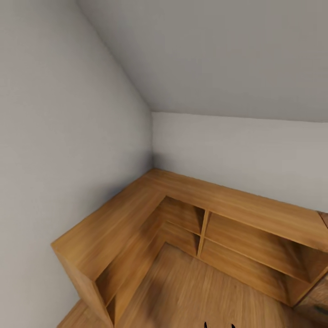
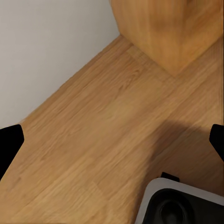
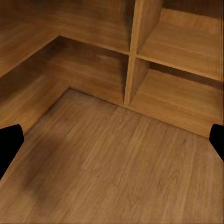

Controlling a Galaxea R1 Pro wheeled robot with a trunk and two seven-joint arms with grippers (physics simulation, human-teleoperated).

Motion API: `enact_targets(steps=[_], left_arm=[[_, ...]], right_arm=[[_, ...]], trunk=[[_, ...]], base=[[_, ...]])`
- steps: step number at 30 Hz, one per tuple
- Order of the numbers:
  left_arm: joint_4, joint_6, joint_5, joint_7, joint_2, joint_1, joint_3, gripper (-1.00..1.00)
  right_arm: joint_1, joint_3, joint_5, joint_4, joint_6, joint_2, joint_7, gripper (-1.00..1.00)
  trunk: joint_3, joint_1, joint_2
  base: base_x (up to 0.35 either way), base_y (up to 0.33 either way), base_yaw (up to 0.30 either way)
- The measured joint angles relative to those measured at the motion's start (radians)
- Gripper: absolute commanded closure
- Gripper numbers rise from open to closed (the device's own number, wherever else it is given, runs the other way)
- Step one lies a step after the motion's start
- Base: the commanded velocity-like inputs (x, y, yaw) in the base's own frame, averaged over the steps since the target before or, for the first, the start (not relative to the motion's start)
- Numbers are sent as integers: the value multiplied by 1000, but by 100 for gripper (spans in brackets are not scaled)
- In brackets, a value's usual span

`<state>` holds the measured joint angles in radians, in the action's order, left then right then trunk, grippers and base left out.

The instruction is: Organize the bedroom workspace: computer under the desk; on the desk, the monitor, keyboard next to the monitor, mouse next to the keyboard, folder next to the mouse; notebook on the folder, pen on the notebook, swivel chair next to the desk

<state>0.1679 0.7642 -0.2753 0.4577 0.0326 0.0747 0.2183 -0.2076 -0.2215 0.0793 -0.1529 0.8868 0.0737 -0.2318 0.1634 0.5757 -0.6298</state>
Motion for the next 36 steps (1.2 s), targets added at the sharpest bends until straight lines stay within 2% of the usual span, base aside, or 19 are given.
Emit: enact_targets(steps=[13, 31, 36], left_arm=[[0, -28, 0, 0, 0, 0, 0, -100], [0, -32, 0, 0, 0, 0, 0, -100], [0, -32, 0, 1, 0, 0, 0, -100]], right_arm=[[0, 0, -1, 0, 1, 0, 0, -100], [0, 0, -3, 0, 1, 0, 0, -100], [0, 0, -3, -1, 2, 0, 0, -100]], trunk=[[0, 0, 0], [0, 0, 0], [0, 0, 0]], base=[[276, 0, -300], [19, 0, -300], [180, 144, -300]])
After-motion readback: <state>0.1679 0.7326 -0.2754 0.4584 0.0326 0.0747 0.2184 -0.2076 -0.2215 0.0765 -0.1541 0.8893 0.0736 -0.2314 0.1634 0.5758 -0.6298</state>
